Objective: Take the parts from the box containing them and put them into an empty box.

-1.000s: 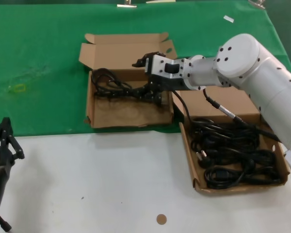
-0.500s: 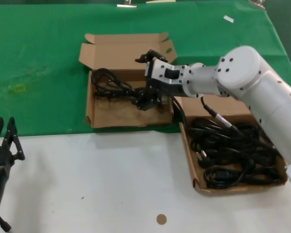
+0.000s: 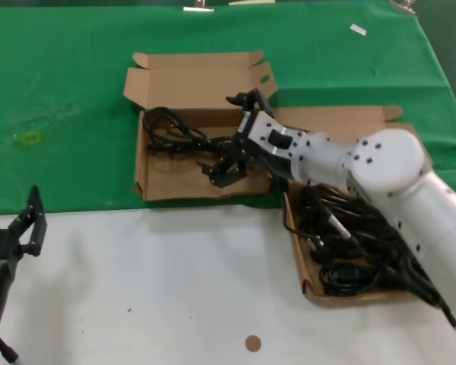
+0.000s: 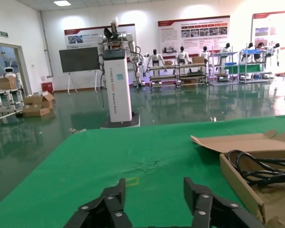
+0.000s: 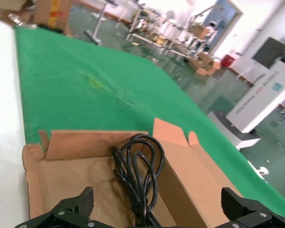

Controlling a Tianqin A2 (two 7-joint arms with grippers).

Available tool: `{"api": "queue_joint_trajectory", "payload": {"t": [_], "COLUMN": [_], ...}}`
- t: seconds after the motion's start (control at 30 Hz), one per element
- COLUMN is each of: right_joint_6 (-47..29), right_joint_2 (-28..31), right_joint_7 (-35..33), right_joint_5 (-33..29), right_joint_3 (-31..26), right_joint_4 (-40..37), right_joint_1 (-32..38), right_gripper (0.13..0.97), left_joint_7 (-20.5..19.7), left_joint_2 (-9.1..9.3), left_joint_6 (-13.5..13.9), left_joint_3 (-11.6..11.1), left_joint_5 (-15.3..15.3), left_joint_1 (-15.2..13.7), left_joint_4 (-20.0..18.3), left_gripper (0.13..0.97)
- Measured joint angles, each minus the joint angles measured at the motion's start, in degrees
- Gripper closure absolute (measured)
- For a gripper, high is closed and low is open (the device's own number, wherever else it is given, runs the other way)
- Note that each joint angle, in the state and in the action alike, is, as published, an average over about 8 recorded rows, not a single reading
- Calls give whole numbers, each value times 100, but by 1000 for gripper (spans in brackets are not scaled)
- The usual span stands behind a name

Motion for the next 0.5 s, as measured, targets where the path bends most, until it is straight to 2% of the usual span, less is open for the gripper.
{"api": "queue_joint_trajectory", "payload": {"t": [0.07,0.33,0.47,0.5], "right_joint_6": [106,524,733,784], "right_joint_2": [23,115,161,173], "right_joint_7": [39,192,269,287], "right_joint_5": [78,387,541,579], "right_joint_3": [83,409,573,612], "right_joint_4": [164,812,1136,1215], "right_joint_1": [-180,-889,-1245,-1331], "right_gripper": [183,136,131,130], "left_joint_7": [0,1,1,1], "left_joint_2": [0,0,0,0], "left_joint_6": [0,0,0,0], "left_joint_3": [0,0,0,0], "left_joint_5": [0,-1,-1,-1], "left_joint_1": [0,0,0,0], "left_joint_4": [0,0,0,0], "left_gripper": [718,500,500,476]}}
